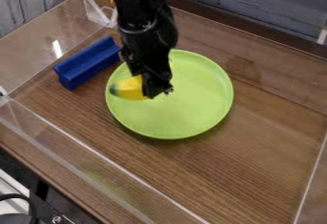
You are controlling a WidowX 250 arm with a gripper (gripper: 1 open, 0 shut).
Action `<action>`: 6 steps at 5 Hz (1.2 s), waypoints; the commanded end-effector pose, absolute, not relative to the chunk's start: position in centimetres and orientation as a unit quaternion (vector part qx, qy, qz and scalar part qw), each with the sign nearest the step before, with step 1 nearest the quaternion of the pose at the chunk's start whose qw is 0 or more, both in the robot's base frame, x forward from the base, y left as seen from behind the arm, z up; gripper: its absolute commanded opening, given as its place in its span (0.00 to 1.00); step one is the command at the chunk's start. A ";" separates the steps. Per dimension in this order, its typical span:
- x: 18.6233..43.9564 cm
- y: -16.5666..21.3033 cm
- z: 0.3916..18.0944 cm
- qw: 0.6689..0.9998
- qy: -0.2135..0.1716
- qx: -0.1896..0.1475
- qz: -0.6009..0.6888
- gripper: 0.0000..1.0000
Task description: Put the banana in the green plate
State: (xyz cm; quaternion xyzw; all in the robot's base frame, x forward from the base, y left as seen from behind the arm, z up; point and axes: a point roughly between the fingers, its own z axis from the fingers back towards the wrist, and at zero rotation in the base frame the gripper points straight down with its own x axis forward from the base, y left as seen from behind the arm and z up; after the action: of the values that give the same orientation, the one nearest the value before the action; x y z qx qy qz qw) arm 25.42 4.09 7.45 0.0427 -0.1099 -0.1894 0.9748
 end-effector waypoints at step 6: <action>25.3 3.7 8.3 0.984 -0.115 0.041 -0.127 1.00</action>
State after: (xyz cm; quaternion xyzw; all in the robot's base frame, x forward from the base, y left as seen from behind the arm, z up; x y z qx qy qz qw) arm 24.56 3.66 6.79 0.0313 -0.0860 -0.1264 0.9877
